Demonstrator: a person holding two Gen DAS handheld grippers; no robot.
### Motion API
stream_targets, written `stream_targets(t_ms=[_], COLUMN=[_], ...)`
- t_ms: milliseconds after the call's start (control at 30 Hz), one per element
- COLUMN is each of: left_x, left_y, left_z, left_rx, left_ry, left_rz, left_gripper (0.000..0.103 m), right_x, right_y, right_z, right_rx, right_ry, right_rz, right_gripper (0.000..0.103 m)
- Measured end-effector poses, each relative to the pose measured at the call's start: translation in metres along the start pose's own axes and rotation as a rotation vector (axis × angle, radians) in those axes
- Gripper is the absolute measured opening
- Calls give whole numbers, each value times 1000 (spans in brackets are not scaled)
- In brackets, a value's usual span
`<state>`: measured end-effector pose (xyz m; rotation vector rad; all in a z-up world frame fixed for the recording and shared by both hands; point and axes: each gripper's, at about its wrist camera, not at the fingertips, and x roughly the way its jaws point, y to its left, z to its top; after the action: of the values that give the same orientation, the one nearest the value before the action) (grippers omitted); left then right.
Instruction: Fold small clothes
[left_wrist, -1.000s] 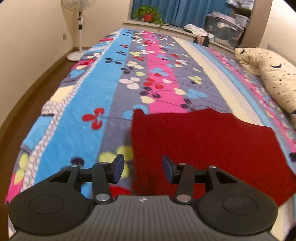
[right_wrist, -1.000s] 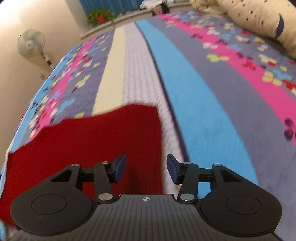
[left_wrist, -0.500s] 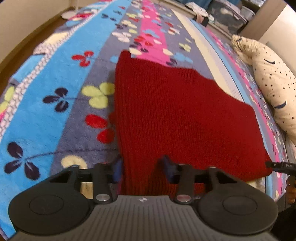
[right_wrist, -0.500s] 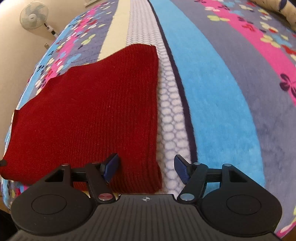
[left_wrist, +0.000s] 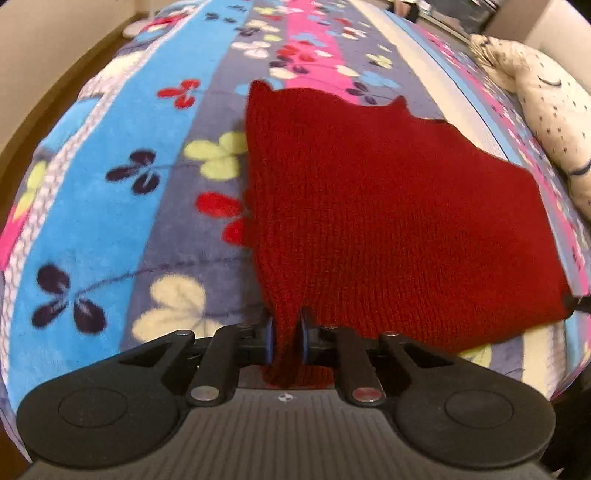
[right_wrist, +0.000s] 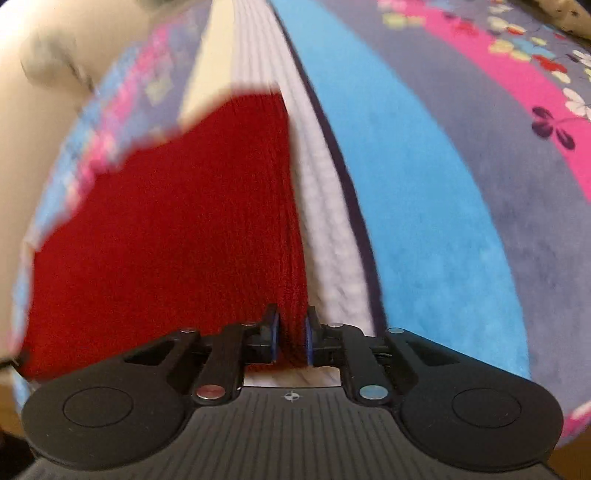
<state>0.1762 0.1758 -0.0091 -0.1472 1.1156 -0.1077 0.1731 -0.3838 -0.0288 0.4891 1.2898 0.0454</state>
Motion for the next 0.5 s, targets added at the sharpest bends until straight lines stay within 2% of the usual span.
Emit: stream_targets(t_ms=[33,100,167,233,300,333,400,433,500], left_x=[-4,-20,-36,-42,-37,-29,-1,7,-2], left_y=[-1,-5,-13,-20,-28,-32,-35,-35,-43], left_z=[1,3,2,0,-3,-4,-8,-9,-6], left_rx=[0,15,58,95,129,158,186,193,218], left_ry=[-22,-115,-207,-236,-202,-156,0,29,-27], left_rz=[3,46,70,13,-27,-18,30,57,69], left_gripper=[19,25,25,25,25,25,22,20,19], right_x=[-5,-19,-33,-41,-32,-27,-9,0,-1], right_y=[2,5,10,17,21,23,26,27,31], right_z=[0,0,-4,-11,-5,-4,-6,-7,-6], right_rx=[-1,-7,-40,-90,-131,-150,-197,-209,-213], right_ry=[-23,-89,-164,-198,-173,-151,-74,-36,-48], right_rz=[-2,-18,-28,3,52,48,-20,-49,-55], right_gripper=[19,19,21,22,22,22,22,22,22])
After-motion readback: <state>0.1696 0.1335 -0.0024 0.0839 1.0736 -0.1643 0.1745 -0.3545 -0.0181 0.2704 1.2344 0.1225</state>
